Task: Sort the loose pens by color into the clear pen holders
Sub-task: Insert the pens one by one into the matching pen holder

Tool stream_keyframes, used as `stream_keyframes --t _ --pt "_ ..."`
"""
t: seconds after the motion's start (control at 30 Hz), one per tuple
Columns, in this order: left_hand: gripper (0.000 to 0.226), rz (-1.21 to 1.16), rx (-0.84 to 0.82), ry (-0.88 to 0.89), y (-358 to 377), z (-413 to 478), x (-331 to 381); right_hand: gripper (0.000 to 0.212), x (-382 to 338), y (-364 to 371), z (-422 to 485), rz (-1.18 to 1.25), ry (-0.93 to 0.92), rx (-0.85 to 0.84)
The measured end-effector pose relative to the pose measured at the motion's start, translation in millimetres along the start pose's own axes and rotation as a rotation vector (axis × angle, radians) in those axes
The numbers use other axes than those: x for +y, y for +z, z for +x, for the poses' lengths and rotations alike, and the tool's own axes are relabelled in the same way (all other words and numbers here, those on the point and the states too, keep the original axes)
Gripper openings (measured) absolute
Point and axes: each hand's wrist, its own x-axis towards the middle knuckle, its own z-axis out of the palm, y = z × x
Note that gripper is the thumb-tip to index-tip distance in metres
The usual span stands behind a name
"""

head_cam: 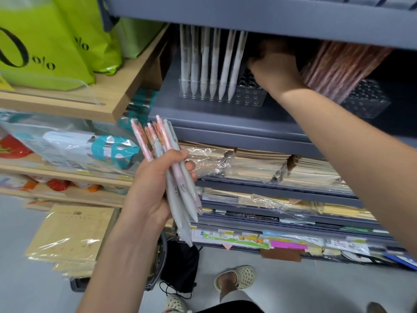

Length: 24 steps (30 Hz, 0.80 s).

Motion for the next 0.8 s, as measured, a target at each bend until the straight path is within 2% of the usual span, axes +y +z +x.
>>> stream_keyframes --t 0.17,0.23,0.3,0.33,0.37,0.43,0.5,0.57,0.8 --pt "0.027 0.007 -0.018 -0.006 1.5 -2.7 0.5 0.036 1.9 -3.1 -3.7 0.009 0.015 -0.018" --pt "0.028 0.022 -0.043 -0.001 3.4 -4.0 1.3 0.033 2.9 -7.2 -10.1 0.053 0.035 0.053" --pt "0.026 0.042 -0.089 0.013 5.6 -5.0 1.3 0.021 0.0 -12.9 -24.6 0.176 0.046 0.180" --pt "0.026 0.053 -0.116 0.018 6.6 -5.3 0.3 0.013 -2.5 -14.7 -36.4 0.303 0.044 0.180" --pt "0.026 0.063 -0.144 0.014 7.8 -5.3 -1.4 0.013 -6.4 -16.6 -52.2 0.437 0.036 0.132" --pt "0.025 0.087 -0.199 -0.008 10.5 -5.1 -6.1 0.022 -14.1 -19.9 -86.7 0.578 0.002 -0.083" --pt "0.023 0.118 -0.240 -0.036 14.8 -5.1 -12.2 0.029 -20.5 -22.6 -114.3 0.564 -0.021 -0.331" --pt "0.022 0.143 -0.257 -0.056 20.0 -5.9 -17.0 0.031 -23.1 -23.9 -129.1 0.563 -0.010 -0.491" --pt "0.025 0.145 -0.236 -0.103 34.3 -5.5 -27.4 0.017 -3.5 -22.9 -133.9 0.792 0.145 -0.583"
